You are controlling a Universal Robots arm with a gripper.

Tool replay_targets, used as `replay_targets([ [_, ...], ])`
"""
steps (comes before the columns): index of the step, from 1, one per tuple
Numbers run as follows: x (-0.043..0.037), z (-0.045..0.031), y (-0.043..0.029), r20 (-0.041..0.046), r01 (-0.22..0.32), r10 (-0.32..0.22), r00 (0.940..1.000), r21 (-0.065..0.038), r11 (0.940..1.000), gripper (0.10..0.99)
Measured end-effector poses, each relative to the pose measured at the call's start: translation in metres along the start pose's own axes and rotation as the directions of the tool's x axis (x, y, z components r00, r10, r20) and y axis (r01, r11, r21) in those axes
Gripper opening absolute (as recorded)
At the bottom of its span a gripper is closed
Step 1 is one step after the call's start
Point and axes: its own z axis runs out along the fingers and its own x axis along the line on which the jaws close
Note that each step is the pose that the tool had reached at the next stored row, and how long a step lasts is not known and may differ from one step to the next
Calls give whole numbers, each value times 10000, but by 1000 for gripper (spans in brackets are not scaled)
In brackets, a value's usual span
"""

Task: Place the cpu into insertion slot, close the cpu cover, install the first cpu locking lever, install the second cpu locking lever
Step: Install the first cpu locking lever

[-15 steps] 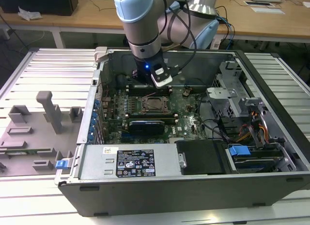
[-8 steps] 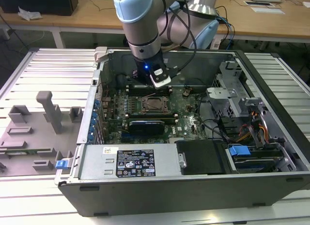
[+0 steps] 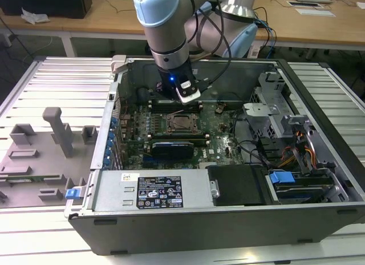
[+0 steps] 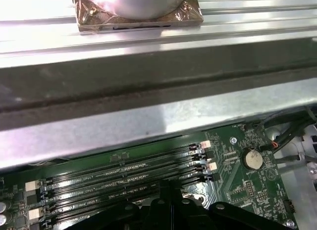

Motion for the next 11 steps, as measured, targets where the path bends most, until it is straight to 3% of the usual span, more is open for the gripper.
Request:
replay_targets([
  [8, 13, 59, -15, 83, -172, 170, 9998, 182, 9997, 106],
  [11, 20, 70, 8, 102, -225, 223, 9997, 206, 9995, 106],
])
